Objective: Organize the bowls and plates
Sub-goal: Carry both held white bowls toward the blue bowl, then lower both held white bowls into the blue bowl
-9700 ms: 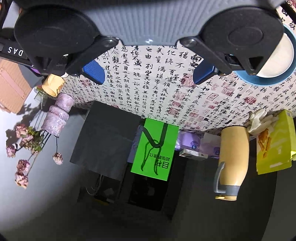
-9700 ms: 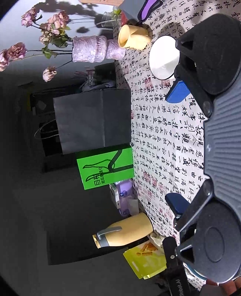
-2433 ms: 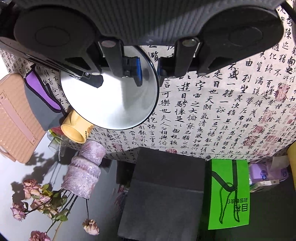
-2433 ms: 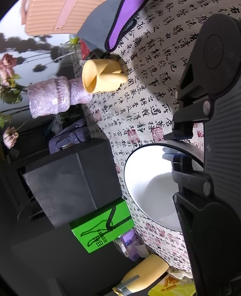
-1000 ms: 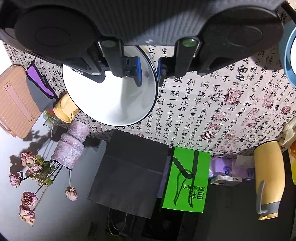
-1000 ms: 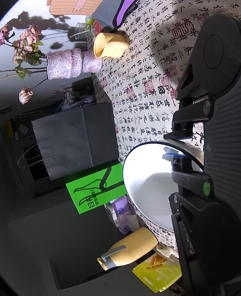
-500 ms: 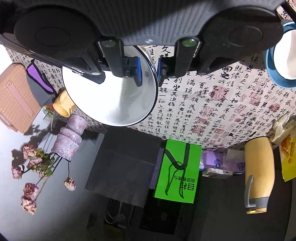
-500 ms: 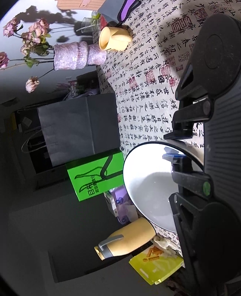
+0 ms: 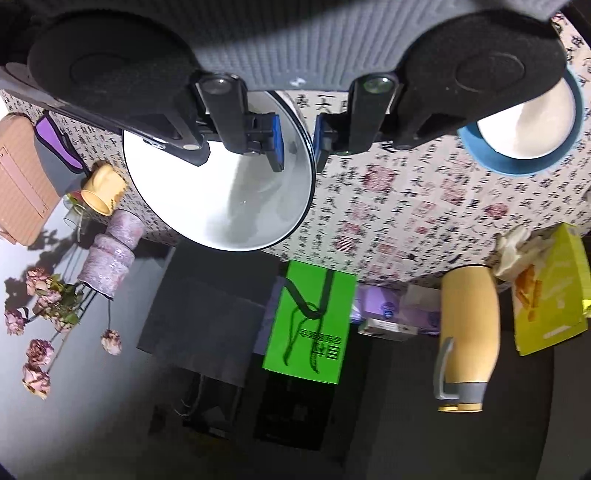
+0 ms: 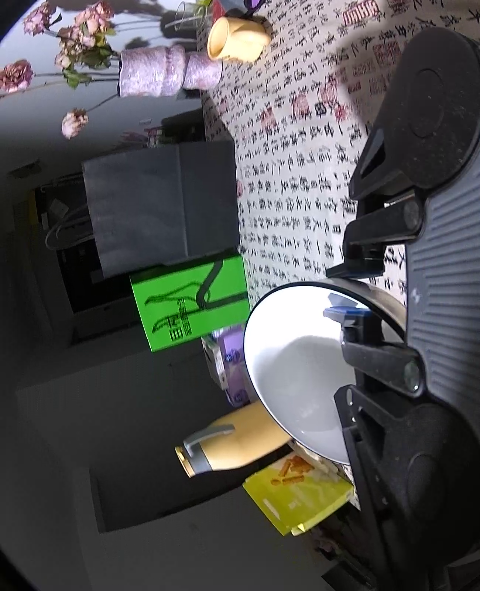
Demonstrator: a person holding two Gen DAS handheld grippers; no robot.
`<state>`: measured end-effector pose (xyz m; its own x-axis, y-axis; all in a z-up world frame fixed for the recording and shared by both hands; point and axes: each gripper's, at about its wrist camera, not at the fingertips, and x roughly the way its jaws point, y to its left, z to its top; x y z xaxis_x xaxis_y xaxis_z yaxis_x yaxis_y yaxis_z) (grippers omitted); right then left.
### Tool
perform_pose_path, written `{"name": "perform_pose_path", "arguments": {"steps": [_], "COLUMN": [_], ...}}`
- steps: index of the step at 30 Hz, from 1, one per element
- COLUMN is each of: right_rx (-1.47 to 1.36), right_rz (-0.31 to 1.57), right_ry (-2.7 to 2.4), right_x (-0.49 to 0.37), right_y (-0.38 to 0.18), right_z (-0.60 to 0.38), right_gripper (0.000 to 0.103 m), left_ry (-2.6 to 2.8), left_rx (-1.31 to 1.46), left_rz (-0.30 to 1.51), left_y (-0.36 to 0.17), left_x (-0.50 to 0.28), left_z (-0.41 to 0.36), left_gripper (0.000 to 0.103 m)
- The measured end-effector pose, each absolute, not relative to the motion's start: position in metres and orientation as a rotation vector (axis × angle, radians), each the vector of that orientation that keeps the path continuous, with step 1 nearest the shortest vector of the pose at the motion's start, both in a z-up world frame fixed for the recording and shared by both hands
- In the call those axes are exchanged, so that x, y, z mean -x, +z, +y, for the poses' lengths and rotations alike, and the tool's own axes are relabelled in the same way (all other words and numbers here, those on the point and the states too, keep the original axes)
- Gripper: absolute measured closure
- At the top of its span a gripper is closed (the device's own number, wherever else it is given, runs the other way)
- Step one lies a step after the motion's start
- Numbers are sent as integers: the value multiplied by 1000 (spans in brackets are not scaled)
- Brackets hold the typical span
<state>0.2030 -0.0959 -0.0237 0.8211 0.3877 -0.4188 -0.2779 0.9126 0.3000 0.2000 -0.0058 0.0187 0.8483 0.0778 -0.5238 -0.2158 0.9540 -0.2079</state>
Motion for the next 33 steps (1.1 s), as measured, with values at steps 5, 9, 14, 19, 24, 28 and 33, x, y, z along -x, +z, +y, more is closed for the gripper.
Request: {"name": "perform_pose_path", "arguments": {"steps": [5, 9, 14, 19, 24, 28, 33], "right_rx": [-222, -228, -218, -224, -243, -227, -208], "right_rz": [486, 483, 481, 486, 494, 491, 495], "right_ry": [385, 403, 416, 420, 443, 460, 482], "right_x": [-197, -195, -192, -193, -192, -188, -187], "right_y": [-21, -21, -19, -18, -23, -24, -25], "right_z": [-76, -65, -53, -45, -40, -30, -20], "right_gripper": [88, 88, 88, 88, 88, 88, 88], "left_ry": [181, 194, 199, 192, 209, 233, 261], "left_rx": [272, 270, 284, 291, 288, 300, 318], "left_rz": [526, 522, 517, 515, 519, 515, 514], "left_y": [21, 23, 24, 24, 24, 21, 19], "left_x": [-189, -183, -179, -175, -171, -164, -158], "left_z": [11, 21, 32, 40, 49, 56, 66], "left_gripper": [87, 87, 87, 87, 87, 87, 87]}}
